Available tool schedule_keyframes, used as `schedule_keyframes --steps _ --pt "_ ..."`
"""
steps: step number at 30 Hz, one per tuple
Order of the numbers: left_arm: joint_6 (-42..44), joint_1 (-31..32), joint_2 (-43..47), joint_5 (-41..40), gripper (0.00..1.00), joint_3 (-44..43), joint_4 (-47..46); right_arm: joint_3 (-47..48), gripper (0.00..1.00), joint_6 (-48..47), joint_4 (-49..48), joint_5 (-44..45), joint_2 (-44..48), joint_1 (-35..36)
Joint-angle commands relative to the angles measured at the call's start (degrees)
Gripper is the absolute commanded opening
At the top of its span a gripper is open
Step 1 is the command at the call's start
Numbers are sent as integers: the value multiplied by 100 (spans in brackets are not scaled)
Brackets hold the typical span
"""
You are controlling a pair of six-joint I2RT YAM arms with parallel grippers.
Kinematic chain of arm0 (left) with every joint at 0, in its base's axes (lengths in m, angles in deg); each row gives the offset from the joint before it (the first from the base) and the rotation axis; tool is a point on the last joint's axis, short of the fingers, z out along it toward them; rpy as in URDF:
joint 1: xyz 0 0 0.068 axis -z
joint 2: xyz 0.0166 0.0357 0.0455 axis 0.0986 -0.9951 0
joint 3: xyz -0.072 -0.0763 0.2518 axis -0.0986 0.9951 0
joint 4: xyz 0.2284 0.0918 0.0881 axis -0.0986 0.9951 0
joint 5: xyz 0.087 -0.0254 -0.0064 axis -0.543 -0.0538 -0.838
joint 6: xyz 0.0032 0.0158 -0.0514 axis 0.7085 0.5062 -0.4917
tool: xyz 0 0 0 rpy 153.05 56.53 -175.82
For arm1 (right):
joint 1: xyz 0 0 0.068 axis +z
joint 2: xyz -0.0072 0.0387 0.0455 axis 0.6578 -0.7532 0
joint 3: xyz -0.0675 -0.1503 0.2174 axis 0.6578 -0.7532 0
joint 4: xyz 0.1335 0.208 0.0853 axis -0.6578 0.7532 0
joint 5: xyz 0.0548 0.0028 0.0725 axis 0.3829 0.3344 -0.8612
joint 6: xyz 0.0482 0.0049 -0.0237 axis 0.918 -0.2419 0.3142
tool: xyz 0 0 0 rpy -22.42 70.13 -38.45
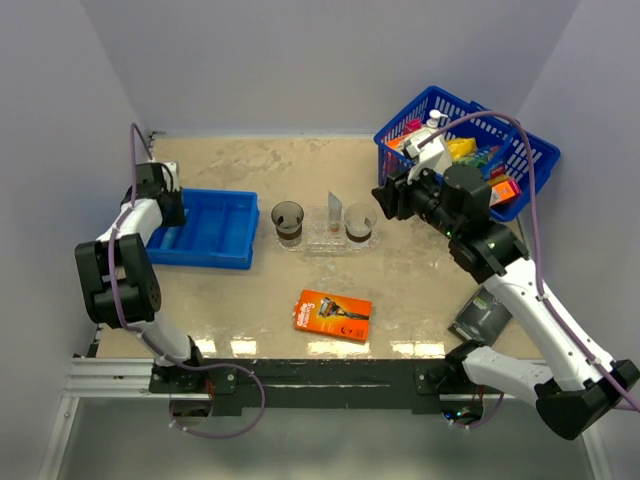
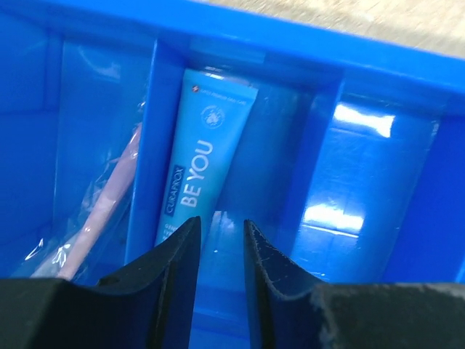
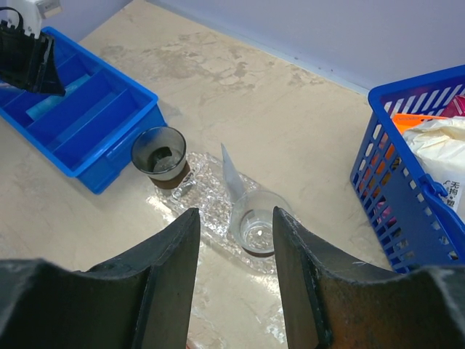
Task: Prepare toiletry sets of a toothbrush and toothpaste on the tray
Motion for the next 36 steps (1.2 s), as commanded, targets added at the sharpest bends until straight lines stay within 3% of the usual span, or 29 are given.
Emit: schedule_keyframes --steps 1,23,25,36 --pt "99 -1 -109 -388 36 -239 65 -5 48 -88 -193 76 176 -5" --pt "117 148 -698 -520 63 -398 267 -49 49 -88 -246 137 211 -5" --pt "117 148 -768 -520 63 -398 276 -40 49 -88 -264 137 220 -5" --pt "134 192 -997 -503 40 -459 372 -75 49 -88 -299 173 281 -14"
